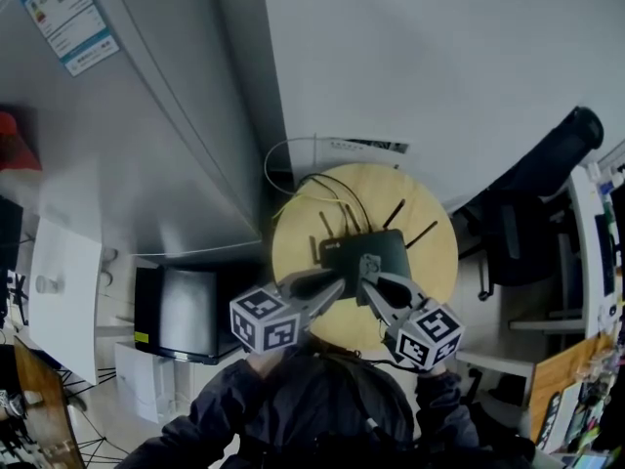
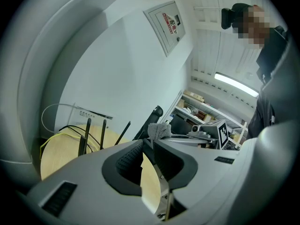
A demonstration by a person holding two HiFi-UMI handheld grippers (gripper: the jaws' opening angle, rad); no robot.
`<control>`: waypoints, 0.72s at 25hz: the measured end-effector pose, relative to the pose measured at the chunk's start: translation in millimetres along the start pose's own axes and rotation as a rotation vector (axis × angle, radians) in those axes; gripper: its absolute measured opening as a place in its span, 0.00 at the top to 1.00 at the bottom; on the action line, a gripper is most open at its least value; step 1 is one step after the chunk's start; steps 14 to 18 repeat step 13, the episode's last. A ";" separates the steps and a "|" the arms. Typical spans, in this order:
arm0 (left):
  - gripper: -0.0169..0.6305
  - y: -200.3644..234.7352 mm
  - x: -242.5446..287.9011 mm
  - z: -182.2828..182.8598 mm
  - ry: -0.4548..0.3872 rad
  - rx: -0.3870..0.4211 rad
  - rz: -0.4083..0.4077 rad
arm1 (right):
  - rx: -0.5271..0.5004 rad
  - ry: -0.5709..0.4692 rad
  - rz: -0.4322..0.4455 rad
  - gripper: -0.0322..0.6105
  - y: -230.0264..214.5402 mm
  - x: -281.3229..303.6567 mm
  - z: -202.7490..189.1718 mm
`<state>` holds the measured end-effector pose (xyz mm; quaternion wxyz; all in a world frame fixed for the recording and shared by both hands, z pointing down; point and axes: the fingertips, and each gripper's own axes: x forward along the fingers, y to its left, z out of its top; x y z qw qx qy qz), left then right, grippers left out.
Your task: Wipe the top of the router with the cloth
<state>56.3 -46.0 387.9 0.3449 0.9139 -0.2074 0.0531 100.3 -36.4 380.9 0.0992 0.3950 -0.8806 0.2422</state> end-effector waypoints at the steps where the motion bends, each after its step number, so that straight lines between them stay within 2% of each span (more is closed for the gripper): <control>1: 0.87 0.1 -0.1 0.4 -0.002 0.000 -0.001 | -0.001 0.000 0.000 0.85 0.0 0.2 0.2; 18: 0.87 3.9 -2.4 1.9 -0.012 -0.013 -0.008 | -0.008 0.001 0.005 0.85 2.9 7.9 4.0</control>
